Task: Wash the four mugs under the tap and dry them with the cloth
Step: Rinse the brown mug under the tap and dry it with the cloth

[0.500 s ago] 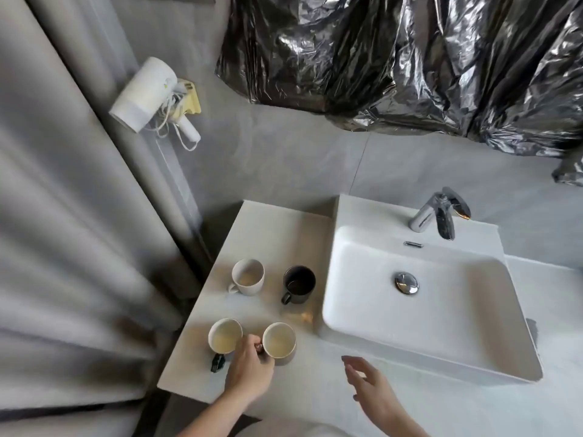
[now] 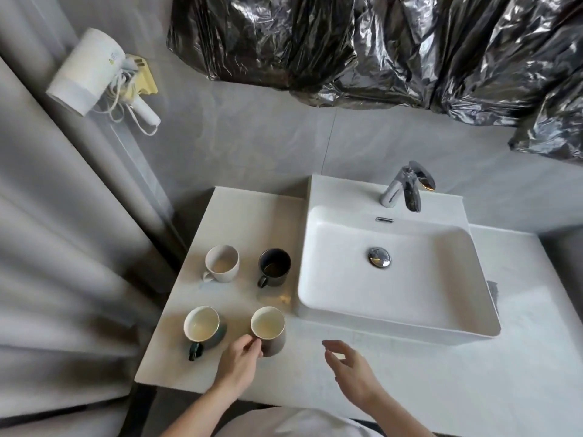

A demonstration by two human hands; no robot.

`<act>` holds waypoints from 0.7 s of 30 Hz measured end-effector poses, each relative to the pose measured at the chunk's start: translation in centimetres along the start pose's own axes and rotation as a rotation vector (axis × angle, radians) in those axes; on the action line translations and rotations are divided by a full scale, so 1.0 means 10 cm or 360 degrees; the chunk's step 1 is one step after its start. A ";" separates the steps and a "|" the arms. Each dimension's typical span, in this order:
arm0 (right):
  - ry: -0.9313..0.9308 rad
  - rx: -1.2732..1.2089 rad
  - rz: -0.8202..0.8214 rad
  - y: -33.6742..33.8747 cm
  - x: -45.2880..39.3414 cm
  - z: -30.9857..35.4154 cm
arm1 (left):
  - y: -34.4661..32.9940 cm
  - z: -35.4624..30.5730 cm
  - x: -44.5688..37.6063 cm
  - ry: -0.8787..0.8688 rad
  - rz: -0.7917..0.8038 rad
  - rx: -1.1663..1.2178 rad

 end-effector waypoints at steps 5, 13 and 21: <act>0.0149 -0.0105 -0.0103 0.31 0.09 0.28 | 0.01 -0.46 0.71 -0.0240 0.0063 0.0113; 0.0443 -0.0393 -0.0329 1.23 0.21 0.66 | -0.65 -1.69 1.44 -0.0545 0.0210 0.0112; 0.0562 -0.0508 -0.0623 2.12 -0.21 0.48 | -1.60 -2.60 1.20 -0.0625 0.0304 -0.0012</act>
Point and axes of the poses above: each hand's wrist, its own x-axis away from the middle knuckle, its own y-axis out of the back of the hand, z = x × y, the point moved 6 cm from there along -x, towards the middle knuckle, and after that the axes turned 15 degrees about y, right-handed, at the moved point
